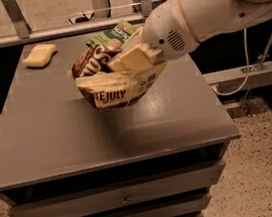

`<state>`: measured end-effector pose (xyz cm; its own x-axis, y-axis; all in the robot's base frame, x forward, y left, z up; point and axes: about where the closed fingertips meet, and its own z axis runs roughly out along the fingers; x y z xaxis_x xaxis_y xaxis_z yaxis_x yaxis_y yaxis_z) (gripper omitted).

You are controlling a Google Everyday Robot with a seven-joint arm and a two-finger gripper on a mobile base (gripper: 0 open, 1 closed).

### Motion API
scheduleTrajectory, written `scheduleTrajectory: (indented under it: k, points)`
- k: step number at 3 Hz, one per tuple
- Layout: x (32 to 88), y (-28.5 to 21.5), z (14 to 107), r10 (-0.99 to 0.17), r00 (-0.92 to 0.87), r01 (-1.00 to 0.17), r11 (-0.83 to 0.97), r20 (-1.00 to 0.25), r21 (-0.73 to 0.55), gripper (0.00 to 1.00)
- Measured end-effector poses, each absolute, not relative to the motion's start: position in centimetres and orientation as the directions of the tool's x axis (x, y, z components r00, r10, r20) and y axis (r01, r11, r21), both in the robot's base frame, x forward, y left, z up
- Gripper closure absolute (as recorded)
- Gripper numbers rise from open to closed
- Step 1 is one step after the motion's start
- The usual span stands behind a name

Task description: Pick brown chip bag

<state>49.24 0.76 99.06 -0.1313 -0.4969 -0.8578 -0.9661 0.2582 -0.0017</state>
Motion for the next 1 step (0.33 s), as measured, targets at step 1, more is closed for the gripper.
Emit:
scheduleTrajectory:
  k: [1]
  points:
    - [49.47, 0.52, 100.39, -0.484, -0.109, -0.965, 0.260, -0.868, -0.024, 1.00]
